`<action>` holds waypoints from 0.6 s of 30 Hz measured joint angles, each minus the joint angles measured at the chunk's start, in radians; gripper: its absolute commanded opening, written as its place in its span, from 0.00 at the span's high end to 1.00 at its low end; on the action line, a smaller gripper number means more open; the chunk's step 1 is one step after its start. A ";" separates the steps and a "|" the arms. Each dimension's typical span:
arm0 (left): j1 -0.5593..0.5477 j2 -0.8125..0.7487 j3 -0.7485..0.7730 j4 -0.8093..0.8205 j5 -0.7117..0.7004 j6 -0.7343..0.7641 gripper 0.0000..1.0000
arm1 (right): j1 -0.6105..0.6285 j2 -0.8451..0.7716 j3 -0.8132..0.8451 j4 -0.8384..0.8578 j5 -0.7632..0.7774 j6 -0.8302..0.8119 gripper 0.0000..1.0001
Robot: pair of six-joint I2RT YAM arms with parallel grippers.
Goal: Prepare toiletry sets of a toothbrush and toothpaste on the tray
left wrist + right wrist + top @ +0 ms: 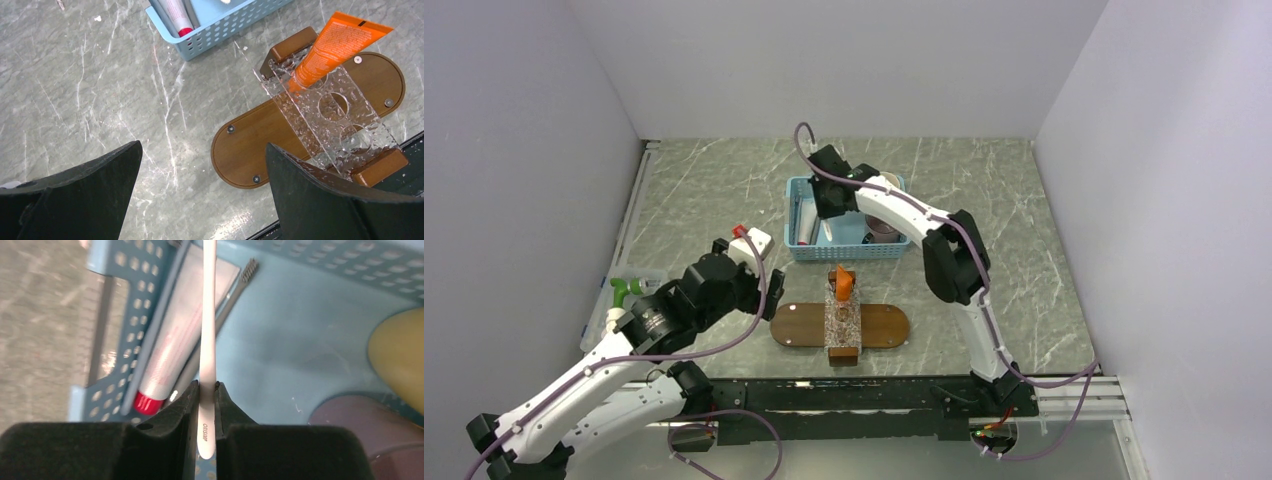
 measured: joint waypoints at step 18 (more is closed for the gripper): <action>0.000 0.110 0.201 0.019 0.027 0.023 0.01 | 0.000 -0.488 -0.317 0.265 -0.039 0.004 1.00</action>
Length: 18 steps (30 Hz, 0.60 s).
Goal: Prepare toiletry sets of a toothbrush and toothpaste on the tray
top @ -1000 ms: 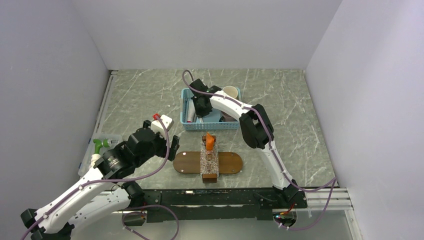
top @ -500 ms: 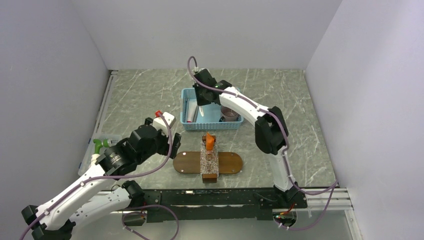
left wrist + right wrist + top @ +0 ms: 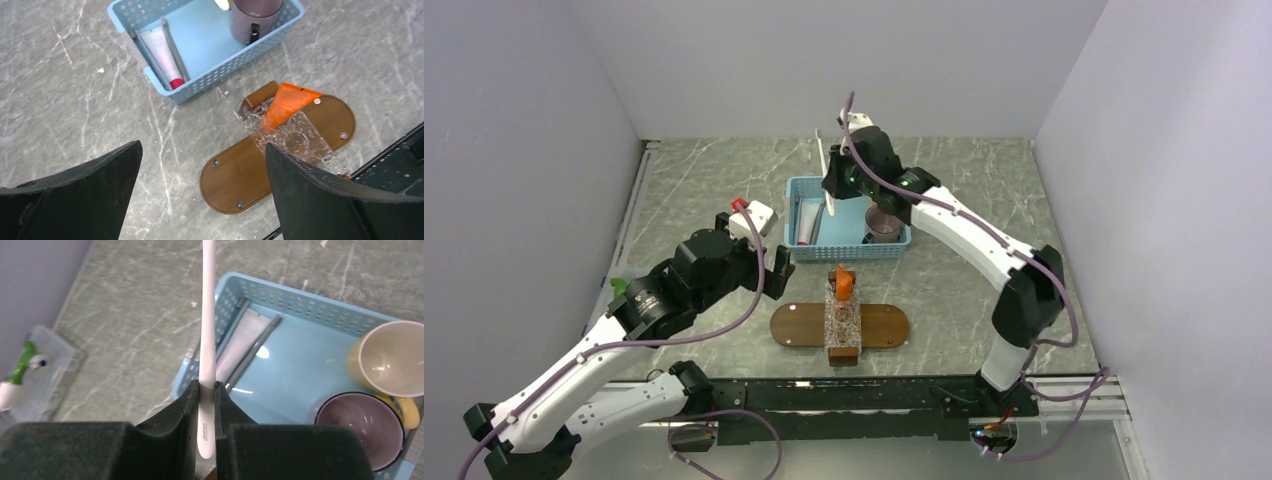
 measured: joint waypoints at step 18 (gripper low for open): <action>0.085 0.092 0.148 0.121 0.357 -0.141 0.01 | -0.050 -0.509 -0.357 0.230 -0.335 0.062 1.00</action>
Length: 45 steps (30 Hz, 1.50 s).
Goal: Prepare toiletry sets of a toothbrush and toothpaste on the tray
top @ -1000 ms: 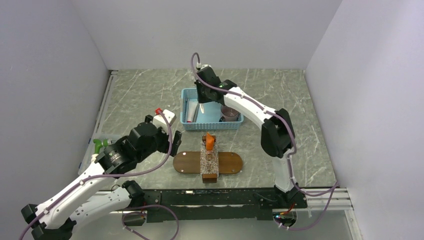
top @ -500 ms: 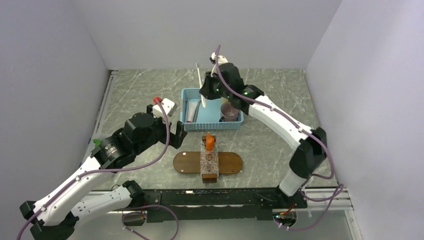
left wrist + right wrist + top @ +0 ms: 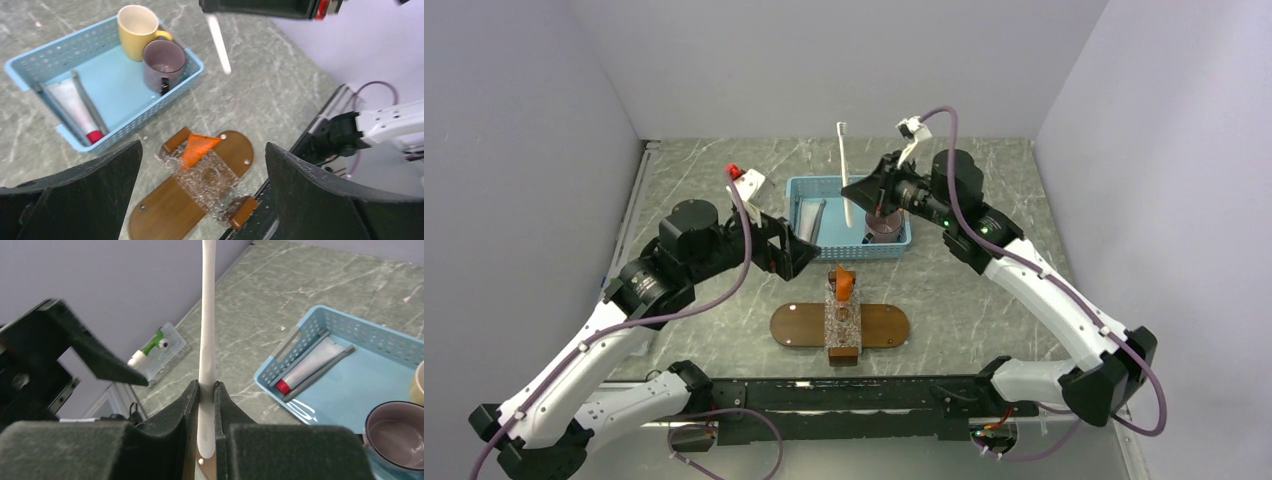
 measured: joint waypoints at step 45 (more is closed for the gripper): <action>0.225 0.096 -0.205 0.815 0.762 -0.590 0.33 | 0.008 -0.014 -0.258 0.804 -0.426 0.550 1.00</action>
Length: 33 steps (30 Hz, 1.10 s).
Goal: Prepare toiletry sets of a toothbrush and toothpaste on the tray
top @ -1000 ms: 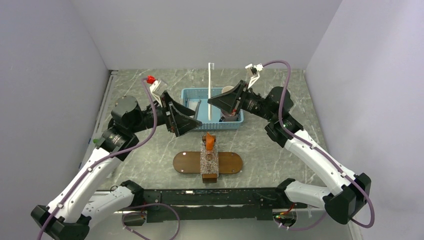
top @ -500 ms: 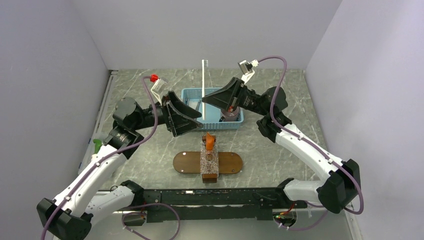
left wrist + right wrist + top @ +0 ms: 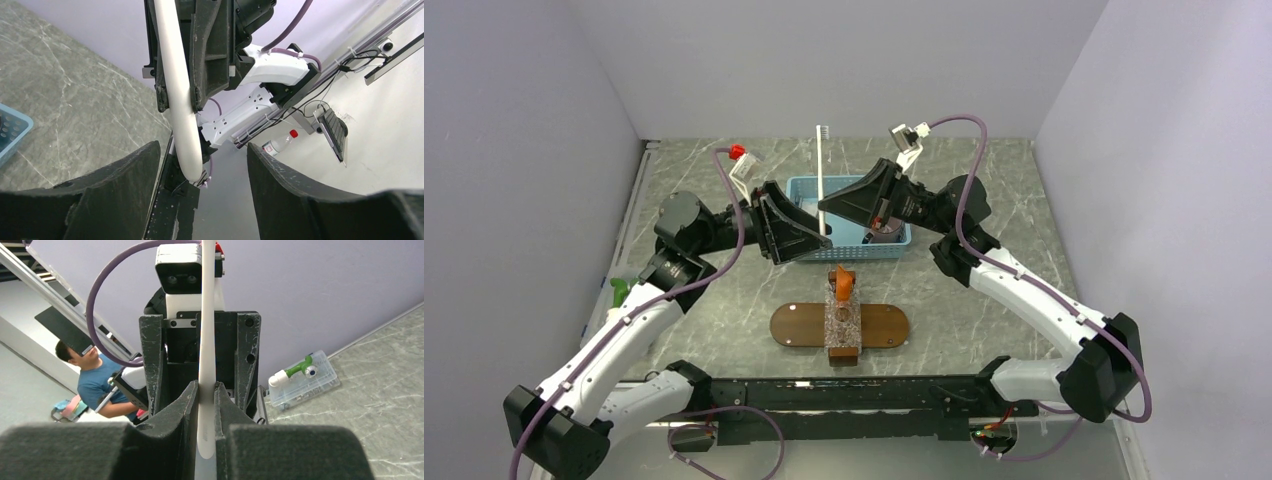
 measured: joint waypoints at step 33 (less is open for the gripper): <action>0.006 -0.076 0.000 -0.252 -0.012 0.198 1.00 | 0.011 -0.122 0.040 -0.383 0.065 -0.285 0.40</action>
